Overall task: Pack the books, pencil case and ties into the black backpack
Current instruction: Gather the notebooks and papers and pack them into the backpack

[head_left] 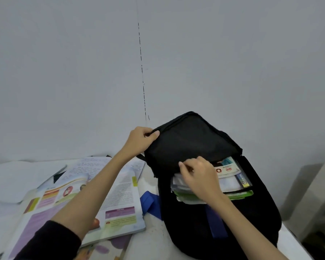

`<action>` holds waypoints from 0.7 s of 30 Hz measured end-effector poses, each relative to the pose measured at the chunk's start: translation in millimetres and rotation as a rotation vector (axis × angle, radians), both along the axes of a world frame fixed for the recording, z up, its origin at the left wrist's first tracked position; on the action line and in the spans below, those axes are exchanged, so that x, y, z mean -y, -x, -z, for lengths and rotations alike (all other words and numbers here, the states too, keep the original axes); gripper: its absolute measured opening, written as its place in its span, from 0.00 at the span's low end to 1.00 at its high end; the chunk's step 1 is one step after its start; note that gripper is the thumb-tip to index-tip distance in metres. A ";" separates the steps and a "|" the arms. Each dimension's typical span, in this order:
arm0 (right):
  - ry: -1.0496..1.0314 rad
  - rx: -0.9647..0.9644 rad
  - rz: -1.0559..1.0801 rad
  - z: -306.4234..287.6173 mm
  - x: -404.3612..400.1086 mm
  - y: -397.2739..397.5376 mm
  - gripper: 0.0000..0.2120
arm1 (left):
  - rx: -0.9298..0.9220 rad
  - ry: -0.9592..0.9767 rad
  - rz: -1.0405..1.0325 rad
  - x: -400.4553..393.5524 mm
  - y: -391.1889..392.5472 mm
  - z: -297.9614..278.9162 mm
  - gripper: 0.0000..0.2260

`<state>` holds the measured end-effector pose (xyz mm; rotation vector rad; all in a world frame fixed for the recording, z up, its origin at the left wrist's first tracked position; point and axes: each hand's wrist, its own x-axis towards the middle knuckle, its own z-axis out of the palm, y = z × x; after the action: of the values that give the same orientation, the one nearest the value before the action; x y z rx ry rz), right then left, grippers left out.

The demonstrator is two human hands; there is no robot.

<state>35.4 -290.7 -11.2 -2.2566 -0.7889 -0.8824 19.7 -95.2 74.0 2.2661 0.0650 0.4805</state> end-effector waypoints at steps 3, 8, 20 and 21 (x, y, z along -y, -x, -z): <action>-0.082 0.040 -0.111 -4.7 -30.4 14.7 0.18 | -0.267 0.016 0.096 -35.3 31.4 35.2 0.13; -0.057 -0.042 -0.322 11.7 -92.0 37.2 0.18 | -0.346 0.145 -0.161 -117.1 100.6 86.6 0.10; 0.475 -0.618 -0.602 57.4 -239.9 87.2 0.15 | -0.410 0.205 -0.743 -216.9 202.9 144.4 0.24; 0.462 -0.641 -0.599 58.5 -244.2 87.5 0.15 | -0.406 0.210 -0.737 -220.3 202.2 144.2 0.24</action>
<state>-52.1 -46.6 -69.7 -2.2431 -1.3227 0.3227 -182.5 125.1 -70.2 2.0419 1.1263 0.3490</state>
